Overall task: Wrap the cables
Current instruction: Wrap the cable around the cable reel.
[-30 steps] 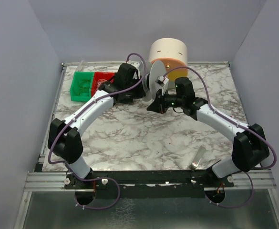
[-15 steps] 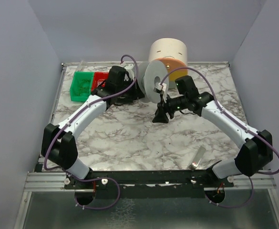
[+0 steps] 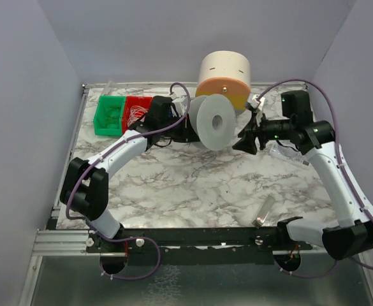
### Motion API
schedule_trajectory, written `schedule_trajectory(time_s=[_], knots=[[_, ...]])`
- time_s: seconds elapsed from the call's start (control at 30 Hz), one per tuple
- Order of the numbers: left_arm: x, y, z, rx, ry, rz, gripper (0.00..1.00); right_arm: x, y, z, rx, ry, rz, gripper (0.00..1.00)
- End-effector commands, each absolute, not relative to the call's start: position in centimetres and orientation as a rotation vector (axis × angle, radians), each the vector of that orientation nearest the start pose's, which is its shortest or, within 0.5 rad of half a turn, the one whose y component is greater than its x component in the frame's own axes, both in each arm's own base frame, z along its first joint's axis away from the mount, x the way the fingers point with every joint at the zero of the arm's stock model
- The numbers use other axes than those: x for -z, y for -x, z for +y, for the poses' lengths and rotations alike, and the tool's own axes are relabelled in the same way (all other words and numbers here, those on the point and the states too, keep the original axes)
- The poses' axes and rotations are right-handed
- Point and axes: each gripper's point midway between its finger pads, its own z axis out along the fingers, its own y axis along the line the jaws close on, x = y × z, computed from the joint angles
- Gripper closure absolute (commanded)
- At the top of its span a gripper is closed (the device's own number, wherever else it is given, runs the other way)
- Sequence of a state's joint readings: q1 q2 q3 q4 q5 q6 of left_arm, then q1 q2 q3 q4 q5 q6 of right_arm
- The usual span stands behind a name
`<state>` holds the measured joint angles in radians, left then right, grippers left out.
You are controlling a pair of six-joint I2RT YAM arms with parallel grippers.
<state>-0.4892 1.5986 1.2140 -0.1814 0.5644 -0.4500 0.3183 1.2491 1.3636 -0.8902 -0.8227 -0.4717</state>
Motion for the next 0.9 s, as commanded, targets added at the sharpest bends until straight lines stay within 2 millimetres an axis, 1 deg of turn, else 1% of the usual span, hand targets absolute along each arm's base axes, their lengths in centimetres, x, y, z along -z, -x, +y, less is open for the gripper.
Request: schedule_trajectory(time_s=[0.0,0.07,0.13,0.23,0.27,0.3,0.37,0.43,0.57,0.6,0.63,0.67,0.7,0.73,0.77,0.83,0.87], knots=[[-21.8,-33.4,-31.5,1.271,-0.473,2.108,1.00,-28.0,-26.8,16.7,-0.700,1.089,1.837,0.43],[-22.1,-33.5,-31.6,1.281,-0.464,2.108,1.00,-26.4,-26.2,16.0,-0.671,1.162,1.782,0.43],[-22.4,-33.5,-31.6,1.288,-0.461,2.109,1.00,-24.9,-25.5,15.9,-0.642,1.246,1.704,0.43],[-22.9,-33.7,-31.6,1.286,-0.450,2.102,1.00,-23.7,-24.5,16.3,-0.664,1.315,1.638,0.42],[-23.2,-33.8,-31.5,1.285,-0.446,2.097,1.00,-23.5,-24.5,16.4,-0.663,1.337,1.620,0.41],[-23.4,-33.9,-31.3,1.280,-0.442,2.090,1.00,-23.2,-25.1,16.3,-0.658,1.304,1.643,0.40],[-23.9,-34.2,-31.0,1.262,-0.428,2.079,1.00,-22.9,-27.5,16.0,-0.622,1.160,1.731,0.40],[-24.3,-34.5,-30.7,1.248,-0.419,2.072,1.00,-22.4,-29.1,16.0,-0.625,1.044,1.791,0.40],[-25.3,-34.8,-30.6,1.249,-0.418,2.055,1.00,-21.8,-30.6,16.9,-0.702,0.870,1.773,0.39],[-25.7,-34.9,-30.5,1.247,-0.418,2.047,1.00,-21.6,-30.8,17.2,-0.723,0.837,1.772,0.39],[-26.1,-35.0,-30.5,1.245,-0.418,2.037,1.00,-21.3,-30.6,17.4,-0.751,0.845,1.766,0.39],[-26.4,-35.2,-30.5,1.240,-0.418,2.029,1.00,-21.2,-30.0,18.0,-0.792,0.894,1.740,0.39],[-26.6,-35.3,-30.4,1.237,-0.418,2.024,1.00,-21.3,-28.9,18.6,-0.824,0.991,1.680,0.39],[-26.8,-35.4,-30.3,1.233,-0.415,2.022,1.00,-21.4,-27.7,19.1,-0.817,1.113,1.596,0.39],[-26.9,-35.5,-30.2,1.228,-0.408,2.027,1.00,-21.4,-26.7,19.4,-0.770,1.228,1.512,0.38],[-26.7,-35.7,-30.0,1.216,-0.395,2.037,1.00,-20.4,-25.2,19.2,-0.647,1.464,1.353,0.38],[-26.5,-35.8,-29.8,1.204,-0.383,2.047,1.00,-20.3,-25.0,19.0,-0.586,1.549,1.290,0.38]])
